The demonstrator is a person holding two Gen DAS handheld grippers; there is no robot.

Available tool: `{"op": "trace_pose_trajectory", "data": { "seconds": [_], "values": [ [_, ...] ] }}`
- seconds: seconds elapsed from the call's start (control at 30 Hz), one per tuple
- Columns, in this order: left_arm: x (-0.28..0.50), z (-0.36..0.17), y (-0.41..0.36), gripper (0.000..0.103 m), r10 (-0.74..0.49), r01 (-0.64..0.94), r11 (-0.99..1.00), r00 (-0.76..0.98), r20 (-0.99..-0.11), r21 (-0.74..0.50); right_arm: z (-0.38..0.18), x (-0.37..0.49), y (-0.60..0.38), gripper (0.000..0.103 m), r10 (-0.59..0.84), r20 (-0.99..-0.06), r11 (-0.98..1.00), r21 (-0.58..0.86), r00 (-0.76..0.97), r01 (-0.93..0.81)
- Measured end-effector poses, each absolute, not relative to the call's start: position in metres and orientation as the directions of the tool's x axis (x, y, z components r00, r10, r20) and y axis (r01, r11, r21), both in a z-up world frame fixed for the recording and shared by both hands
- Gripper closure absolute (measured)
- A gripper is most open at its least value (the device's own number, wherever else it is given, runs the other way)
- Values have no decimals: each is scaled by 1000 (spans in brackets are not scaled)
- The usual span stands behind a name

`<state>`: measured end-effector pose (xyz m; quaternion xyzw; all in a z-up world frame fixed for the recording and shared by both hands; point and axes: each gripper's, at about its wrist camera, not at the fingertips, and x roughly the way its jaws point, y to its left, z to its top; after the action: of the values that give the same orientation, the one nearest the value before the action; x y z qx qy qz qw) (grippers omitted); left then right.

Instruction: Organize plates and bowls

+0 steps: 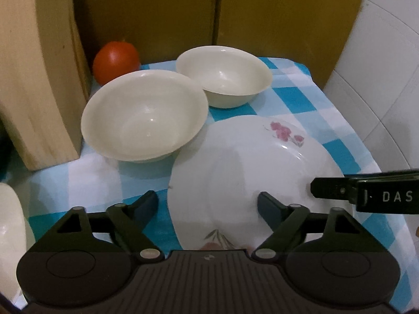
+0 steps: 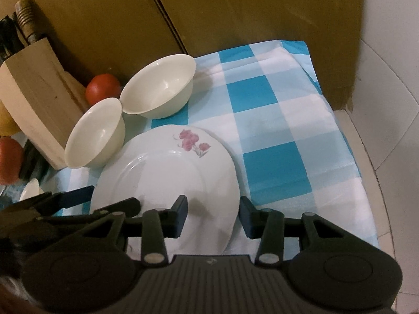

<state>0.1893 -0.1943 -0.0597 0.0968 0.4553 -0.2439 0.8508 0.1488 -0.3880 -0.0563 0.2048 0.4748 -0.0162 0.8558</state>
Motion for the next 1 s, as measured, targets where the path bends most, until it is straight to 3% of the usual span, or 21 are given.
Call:
{"op": "trace_pose_trajectory", "data": {
  "seconds": [0.27,0.7,1.0],
  "values": [
    [187,-61,-193,13,-342,515,855,475,-811,-58,-55,147,-384,64,158,-818,926,317,554,204],
    [179,-55,-188,28,-342,493,868,498,-797,-65,-55,146,-375,63,136,-822,945,275,552,176],
    [176,-55,-182,28,-338,489,870,493,-802,-65,-54,148,-370,63,131,-826,948,266,549,173]
  ]
}}
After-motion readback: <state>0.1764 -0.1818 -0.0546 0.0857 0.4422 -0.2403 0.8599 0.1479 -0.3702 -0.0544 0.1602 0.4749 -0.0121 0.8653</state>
